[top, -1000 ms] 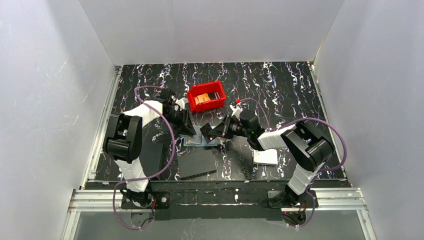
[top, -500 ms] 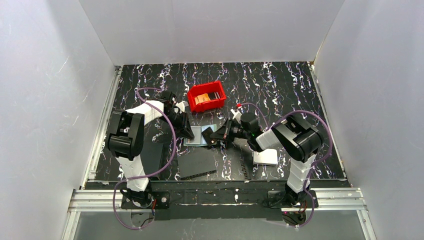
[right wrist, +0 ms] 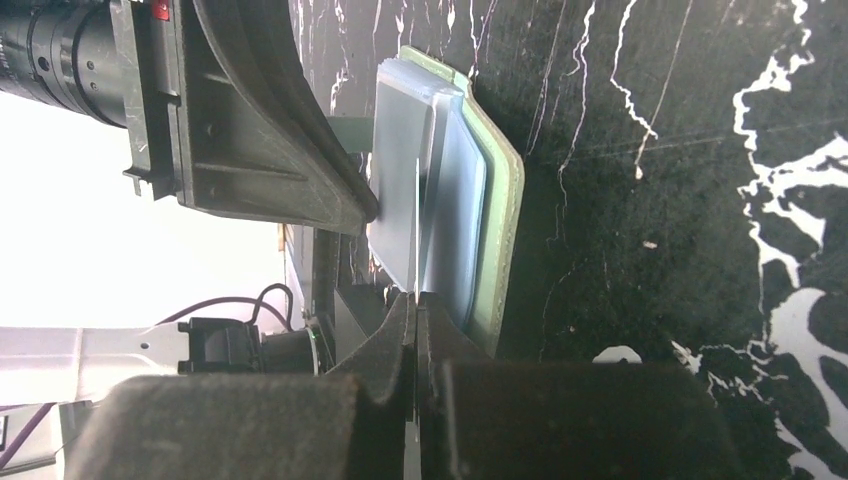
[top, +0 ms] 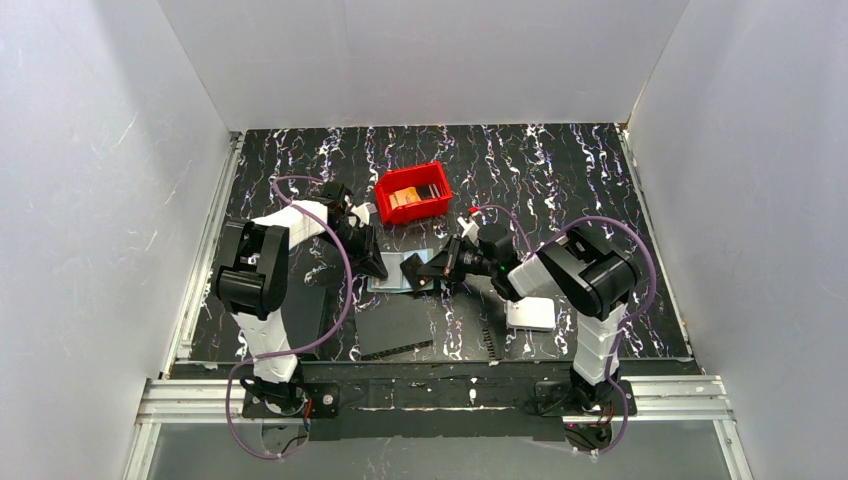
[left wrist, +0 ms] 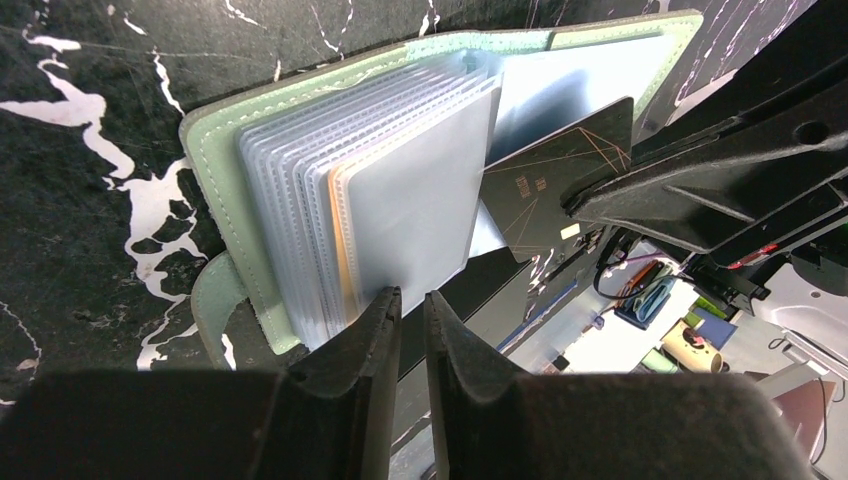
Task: Put the credit cards into the card holder
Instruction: Insert the credit card into the card holder.
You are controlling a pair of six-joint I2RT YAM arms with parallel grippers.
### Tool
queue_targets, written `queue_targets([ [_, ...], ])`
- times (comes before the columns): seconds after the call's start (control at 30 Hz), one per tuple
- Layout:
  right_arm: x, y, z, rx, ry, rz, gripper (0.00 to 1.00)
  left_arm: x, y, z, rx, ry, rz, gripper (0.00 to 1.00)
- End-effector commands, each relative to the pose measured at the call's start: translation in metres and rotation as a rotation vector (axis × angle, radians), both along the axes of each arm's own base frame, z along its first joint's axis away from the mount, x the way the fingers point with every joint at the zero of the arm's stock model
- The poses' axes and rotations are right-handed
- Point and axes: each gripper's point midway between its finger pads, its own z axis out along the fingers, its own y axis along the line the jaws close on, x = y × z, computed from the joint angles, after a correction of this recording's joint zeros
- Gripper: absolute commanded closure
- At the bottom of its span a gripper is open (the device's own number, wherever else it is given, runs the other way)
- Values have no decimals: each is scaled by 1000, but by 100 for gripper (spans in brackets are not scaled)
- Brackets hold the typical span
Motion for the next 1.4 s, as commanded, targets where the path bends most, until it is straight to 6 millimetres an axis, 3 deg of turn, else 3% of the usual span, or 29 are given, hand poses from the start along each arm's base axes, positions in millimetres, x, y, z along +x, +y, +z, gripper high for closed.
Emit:
queue_targets([
  [0.0, 12, 6, 7, 13, -52, 2, 99, -8, 17, -20, 103, 26, -22, 85],
  [0.17, 19, 9, 5, 22, -45, -24, 99, -10, 16, -20, 101, 33, -22, 85],
  [0.37, 27, 17, 4, 119, -54, -86, 99, -10, 12, -20, 75, 40, -18, 80],
  [0.53, 26, 23, 3, 224, -23, -121, 99, -13, 13, -20, 77, 43, -23, 82],
  [1.1, 23, 28, -13, 175, -68, -164, 99, -17, 13, -20, 73, 50, -24, 85],
  [1.37, 12, 28, -2, 170, -93, -265, 96, -11, 5, -13, 22, 35, 1, 86],
])
